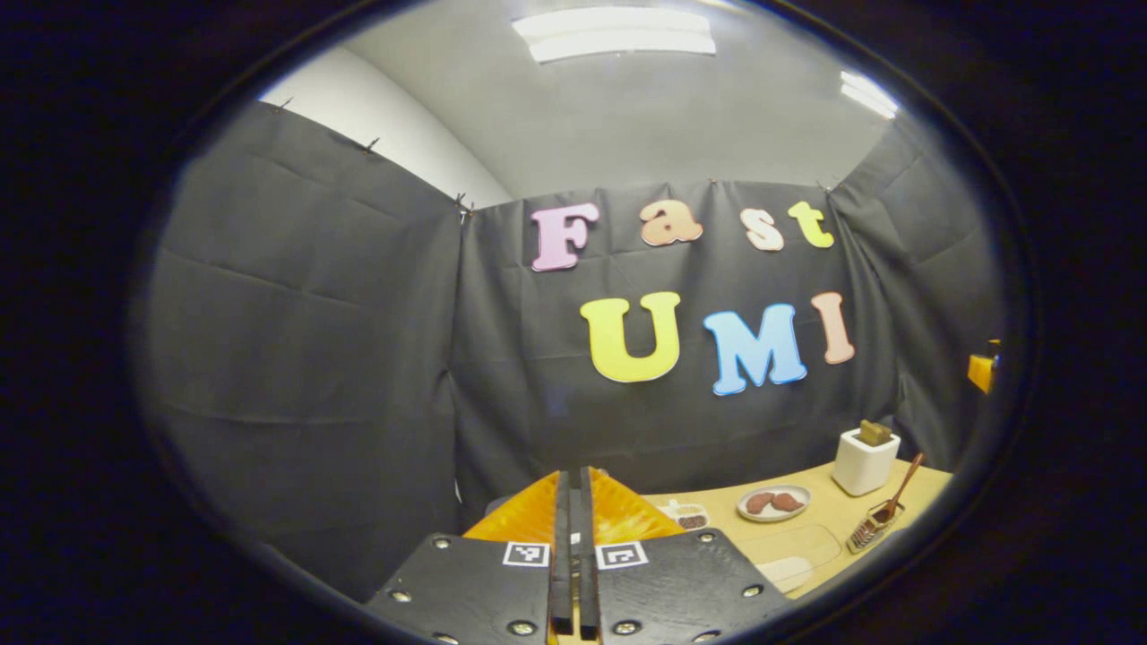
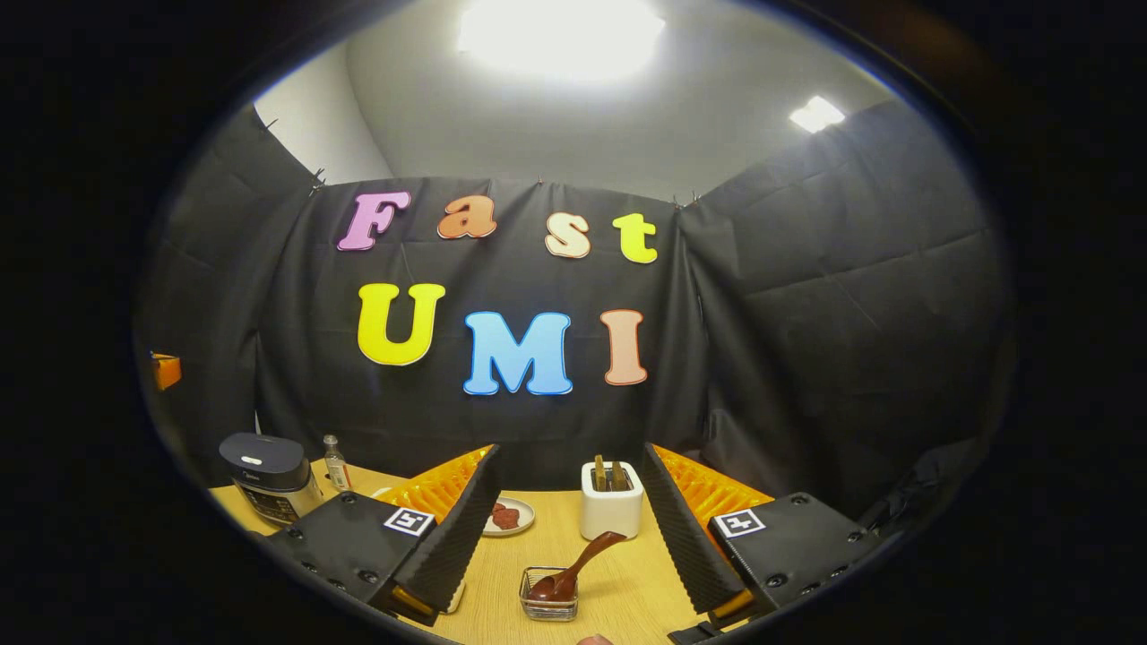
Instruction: Close the left gripper, press the button to open the rice cooker; take a wooden spoon from the chopstick holder with the right hand, scoop a spoonful of rice and pour it into the rice cooker, then put the wooden spoon back into the chopstick holder.
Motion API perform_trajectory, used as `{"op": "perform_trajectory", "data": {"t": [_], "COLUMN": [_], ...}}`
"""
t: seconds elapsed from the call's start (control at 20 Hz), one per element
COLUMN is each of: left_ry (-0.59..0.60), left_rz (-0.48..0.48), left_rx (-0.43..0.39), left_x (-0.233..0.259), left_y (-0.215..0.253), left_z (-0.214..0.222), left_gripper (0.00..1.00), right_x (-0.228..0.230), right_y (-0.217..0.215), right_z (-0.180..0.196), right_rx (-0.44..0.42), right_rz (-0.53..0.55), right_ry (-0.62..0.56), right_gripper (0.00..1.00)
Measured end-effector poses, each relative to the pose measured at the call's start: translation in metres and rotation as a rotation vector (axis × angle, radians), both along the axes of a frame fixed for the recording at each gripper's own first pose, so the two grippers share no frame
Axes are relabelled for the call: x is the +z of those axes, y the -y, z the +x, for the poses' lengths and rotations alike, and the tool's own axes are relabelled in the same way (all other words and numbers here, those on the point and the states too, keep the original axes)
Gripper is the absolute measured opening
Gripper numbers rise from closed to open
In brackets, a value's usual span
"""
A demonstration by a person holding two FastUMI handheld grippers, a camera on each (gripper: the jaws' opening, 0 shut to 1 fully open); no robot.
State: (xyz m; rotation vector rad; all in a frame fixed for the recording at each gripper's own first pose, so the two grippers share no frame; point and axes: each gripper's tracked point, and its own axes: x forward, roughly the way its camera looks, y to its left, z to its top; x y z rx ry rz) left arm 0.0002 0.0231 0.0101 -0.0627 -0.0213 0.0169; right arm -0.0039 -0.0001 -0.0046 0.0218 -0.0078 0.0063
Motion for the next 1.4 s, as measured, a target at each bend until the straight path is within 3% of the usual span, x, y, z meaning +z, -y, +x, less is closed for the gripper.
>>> {"op": "perform_trajectory", "data": {"t": [0.45, 0.9, 1.4], "left_ry": [-0.082, -0.201, -0.323], "left_rz": [-0.063, -0.103, -0.118], "left_rx": [-0.073, -0.155, -0.181], "left_x": [-0.023, -0.087, -0.171], "left_y": [-0.019, -0.011, 0.002], "left_z": [0.053, 0.119, 0.161], "left_gripper": [0.01, 0.01, 0.01], "right_x": [-0.005, -0.007, -0.008], "right_y": [0.000, 0.008, 0.009], "right_z": [-0.009, -0.024, -0.046], "right_rx": [-0.038, -0.109, -0.173], "right_rz": [-0.021, -0.063, -0.105], "right_ry": [-0.021, -0.045, -0.070], "right_gripper": [0.98, 0.98, 0.97]}}
